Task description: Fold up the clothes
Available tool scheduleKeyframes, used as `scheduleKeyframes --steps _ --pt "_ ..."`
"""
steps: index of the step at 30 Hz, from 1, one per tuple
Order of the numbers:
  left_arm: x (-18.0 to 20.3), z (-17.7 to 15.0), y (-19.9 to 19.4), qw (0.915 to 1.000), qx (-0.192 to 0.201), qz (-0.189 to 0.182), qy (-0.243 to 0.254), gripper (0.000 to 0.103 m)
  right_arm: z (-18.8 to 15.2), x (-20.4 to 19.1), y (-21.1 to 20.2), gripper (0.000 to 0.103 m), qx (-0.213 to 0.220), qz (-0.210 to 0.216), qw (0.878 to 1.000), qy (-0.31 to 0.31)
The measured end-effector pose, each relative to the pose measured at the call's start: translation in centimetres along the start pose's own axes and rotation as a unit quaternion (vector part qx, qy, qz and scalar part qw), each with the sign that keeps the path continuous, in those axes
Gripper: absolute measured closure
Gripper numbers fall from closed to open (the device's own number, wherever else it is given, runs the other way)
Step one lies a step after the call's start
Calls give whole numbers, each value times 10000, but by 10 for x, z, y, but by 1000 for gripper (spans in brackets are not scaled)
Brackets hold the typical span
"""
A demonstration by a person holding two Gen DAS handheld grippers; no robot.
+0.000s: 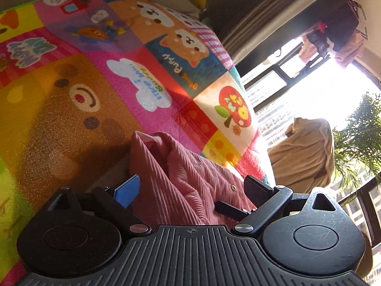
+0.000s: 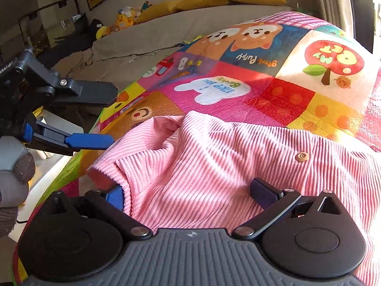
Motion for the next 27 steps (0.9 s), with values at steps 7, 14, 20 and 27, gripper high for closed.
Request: scheduleKeyframes --steps 7,14,20,27 --pt "-2 -14 36 9979 -581 -99 -249 5 -8 -26 3 0 22 -437 9944 -967" --pt "42 -18 44 9930 -862 -793 -147 4 -10 -61 12 0 23 -780 9689 -2348" --pt "41 1 21 9952 -455 -849 -173 4 2 -32 23 9 -72 -742 9874 -1396" --pt "-8 19 25 9960 -212 -219 -841 3 5 4 16 15 58 -350 9991 -231"
Point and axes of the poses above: each gripper's, at about its wrist camera, not at the fingertips, and y roughly the way its jaws point, x to its right, z to its top, the point moved 8 cm from there along y, roughly the way its jaws point, and after that the axes turned 13 degrees about -y, right-handed, at the moved point
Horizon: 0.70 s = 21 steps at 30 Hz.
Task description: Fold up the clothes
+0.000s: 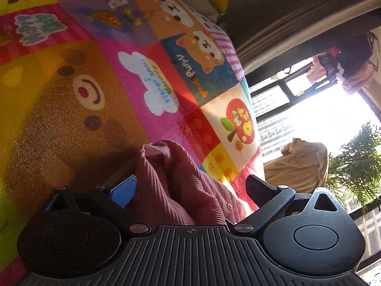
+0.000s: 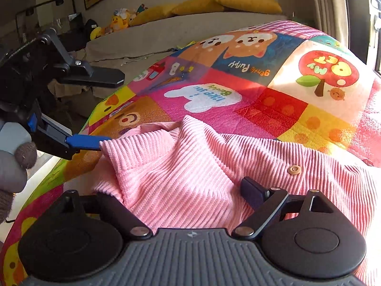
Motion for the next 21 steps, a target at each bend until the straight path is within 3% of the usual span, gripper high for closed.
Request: scheduleKeyframes --steps 5,9,15,18,21 --pt "-3 -17 38 9980 -482 -66 -391 2 -10 -11 -3 14 3 -74 9990 -445" --pt "18 -25 59 9953 -793 -326 -440 2 -11 -8 -11 14 93 154 9990 -401" --pt "102 -57 69 9887 -1135 -767 613 2 -16 -4 -44 15 563 331 9967 -482" --pt "138 -86 94 9795 -1519 -873 995 2 -21 10 -63 15 771 73 9963 -379" --pt "164 -117 124 9691 -1879 -845 1355 2 -36 44 -73 17 679 -620 9958 -12"
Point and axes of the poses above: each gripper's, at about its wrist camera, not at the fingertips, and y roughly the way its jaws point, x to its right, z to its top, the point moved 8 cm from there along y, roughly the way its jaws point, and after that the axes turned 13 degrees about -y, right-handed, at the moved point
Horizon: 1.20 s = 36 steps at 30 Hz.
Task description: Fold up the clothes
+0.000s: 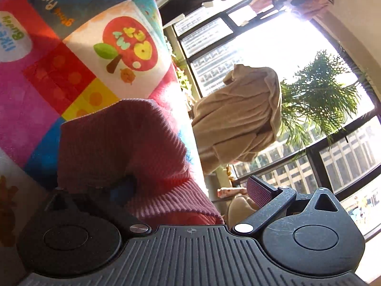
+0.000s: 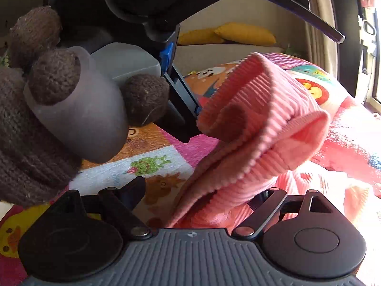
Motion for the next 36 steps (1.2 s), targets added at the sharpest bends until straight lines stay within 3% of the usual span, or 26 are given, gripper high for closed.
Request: scheduleKeyframes --steps 3,4,7,9,12,13,16,19,21,23,26,28,32,36 --pt "20 -14 24 9988 -446 -142 145 2 -20 43 -5 17 -256 -564 9960 643" --pt "26 -16 23 9986 -433 -208 237 2 -27 57 -7 17 -330 -654 9928 951" --pt "39 -7 0 9979 52 -315 556 2 -44 85 -14 17 -306 -597 9814 1796" --pt "29 4 -21 9969 529 -91 575 2 -47 90 -14 17 -233 -500 9773 2046" --pt "-4 15 -46 9920 1093 483 420 2 -42 85 -13 23 -77 -460 9804 1916" --pt "-20 15 -47 9921 1081 606 217 2 -39 83 -13 26 -29 -457 9824 1811" --pt "-65 2 -29 9936 661 656 -633 2 -33 76 -17 27 39 -665 9882 1379" --pt "-84 -6 -4 9928 375 765 -842 2 -33 81 -30 27 -11 -1094 9856 1292" --pt "-81 -7 8 9930 383 966 -554 2 -34 88 -42 25 -42 -1339 9830 1252" --pt "-74 -5 17 9896 447 1361 -108 2 -34 95 -57 21 13 -1290 9831 1296" --pt "-72 -8 26 9765 469 2028 558 1 -21 114 -89 10 457 -1100 9834 1368" --pt "-75 -11 28 9709 462 2217 785 1 -10 132 -104 3 620 -1434 9803 1209" --pt "-79 -11 27 9755 463 2053 638 2 -1 165 -81 0 316 -1917 9775 822" --pt "-79 -16 23 9924 227 1208 -54 2 -42 178 -13 0 -883 -2001 9743 547"
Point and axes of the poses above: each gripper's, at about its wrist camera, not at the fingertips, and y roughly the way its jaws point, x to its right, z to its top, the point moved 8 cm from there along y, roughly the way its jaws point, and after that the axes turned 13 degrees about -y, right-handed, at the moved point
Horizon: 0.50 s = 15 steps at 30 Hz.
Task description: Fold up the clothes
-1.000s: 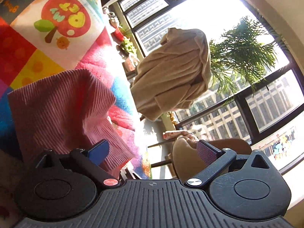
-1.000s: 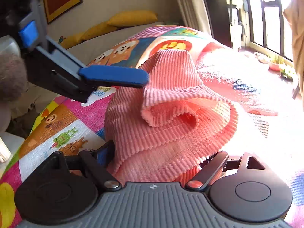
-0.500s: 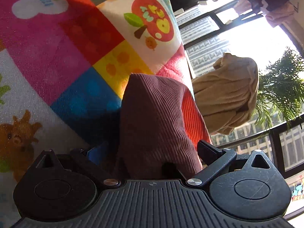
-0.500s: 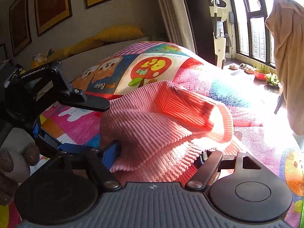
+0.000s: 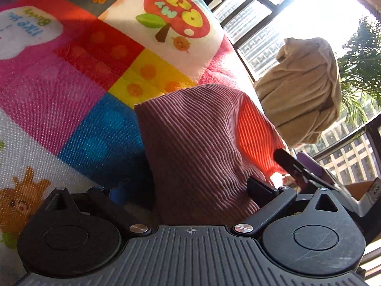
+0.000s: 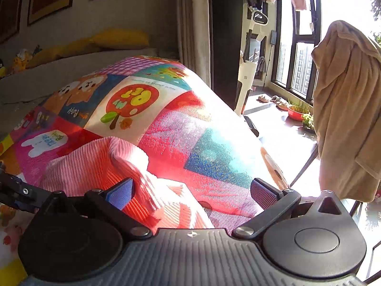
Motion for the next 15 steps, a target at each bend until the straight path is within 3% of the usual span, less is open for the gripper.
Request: scheduleKeyframes --steps 1,3,7,11,15 --pt "-2 -1 -1 9997 -35 -190 -150 2 -7 -7 13 0 -225 13 9997 -122" --pt "-6 -1 -2 9985 -47 -437 -336 2 -15 -26 15 0 -252 102 9995 -152" --pt "-14 7 -3 9976 2 -540 -440 2 -13 -57 3 2 -262 554 9981 -114" --pt "-19 24 -35 9971 300 -605 -343 2 -1 -100 -13 3 -84 1006 9936 -511" --pt "-31 45 -76 9964 825 -214 2 2 12 -149 -30 3 169 1739 9793 -1019"
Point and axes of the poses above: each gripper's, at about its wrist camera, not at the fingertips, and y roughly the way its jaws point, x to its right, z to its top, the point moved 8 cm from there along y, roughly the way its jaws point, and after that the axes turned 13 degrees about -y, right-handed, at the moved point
